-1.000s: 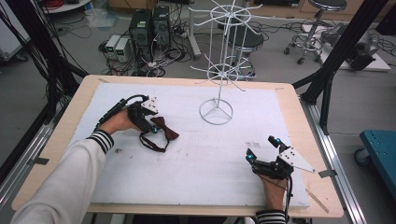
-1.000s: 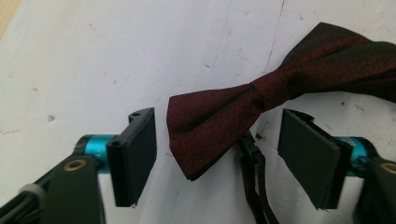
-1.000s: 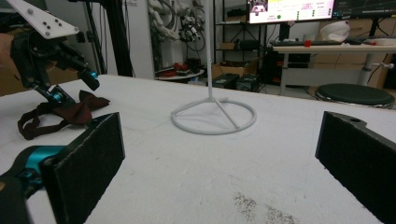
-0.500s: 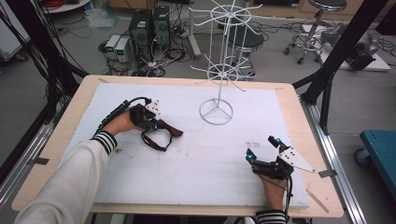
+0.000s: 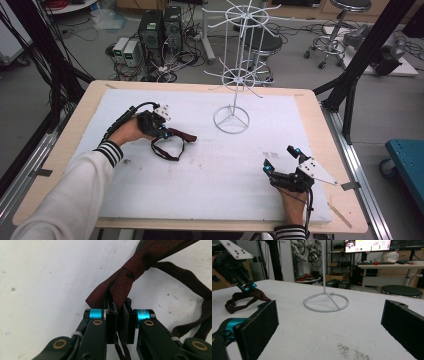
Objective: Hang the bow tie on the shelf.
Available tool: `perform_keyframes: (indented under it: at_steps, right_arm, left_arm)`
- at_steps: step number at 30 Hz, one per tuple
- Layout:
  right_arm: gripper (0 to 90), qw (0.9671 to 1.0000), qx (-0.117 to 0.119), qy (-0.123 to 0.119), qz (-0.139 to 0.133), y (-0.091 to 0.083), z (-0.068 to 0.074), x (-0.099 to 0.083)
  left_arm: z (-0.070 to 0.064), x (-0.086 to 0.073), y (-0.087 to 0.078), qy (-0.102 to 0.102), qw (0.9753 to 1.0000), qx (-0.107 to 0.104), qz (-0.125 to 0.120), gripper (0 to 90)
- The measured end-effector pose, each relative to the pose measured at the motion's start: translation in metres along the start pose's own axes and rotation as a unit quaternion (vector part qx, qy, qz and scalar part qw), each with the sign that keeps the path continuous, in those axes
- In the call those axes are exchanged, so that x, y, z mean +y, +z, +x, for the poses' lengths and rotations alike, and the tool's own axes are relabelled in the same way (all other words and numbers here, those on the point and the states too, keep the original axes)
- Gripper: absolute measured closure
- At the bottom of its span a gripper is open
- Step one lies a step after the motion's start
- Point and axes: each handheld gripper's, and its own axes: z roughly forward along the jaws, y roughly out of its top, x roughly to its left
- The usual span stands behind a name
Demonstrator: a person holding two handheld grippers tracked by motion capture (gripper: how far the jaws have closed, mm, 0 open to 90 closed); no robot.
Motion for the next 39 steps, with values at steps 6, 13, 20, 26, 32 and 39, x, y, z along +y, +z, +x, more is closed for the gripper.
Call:
perform_keyframes:
  at_steps: [6, 13, 20, 26, 32, 39]
  right_arm:
    - [0.6, 1.0000, 0.000, 0.001, -0.001, 0.000, 0.000, 0.000]
    - [0.6, 1.0000, 0.000, 0.000, 0.000, 0.000, 0.000, 0.000]
    - [0.6, 1.0000, 0.000, 0.000, 0.001, 0.000, 0.000, 0.000]
    - [0.6, 1.0000, 0.005, 0.003, 0.002, 0.000, 0.000, 0.000]
    - [0.6, 0.9999, 0.008, 0.006, -0.001, -0.001, -0.001, 0.000]
    - [0.6, 0.9994, 0.029, 0.015, 0.013, 0.003, 0.001, 0.005]
  left_arm:
    - [-0.004, -0.001, -0.015, -0.025, 0.9990, -0.010, -0.037, 84.1]
    - [-0.014, 0.003, -0.035, -0.040, 0.9974, -0.005, -0.059, 84.1]
    - [-0.022, 0.007, -0.052, -0.055, 0.9957, -0.004, -0.075, 84.2]
    - [-0.030, 0.010, -0.063, -0.068, 0.9937, -0.010, -0.089, 84.3]
    - [-0.040, 0.009, -0.070, -0.090, 0.9889, -0.016, -0.117, 84.4]
    - [-0.053, 0.002, -0.073, -0.091, 0.9855, -0.019, -0.142, 84.4]
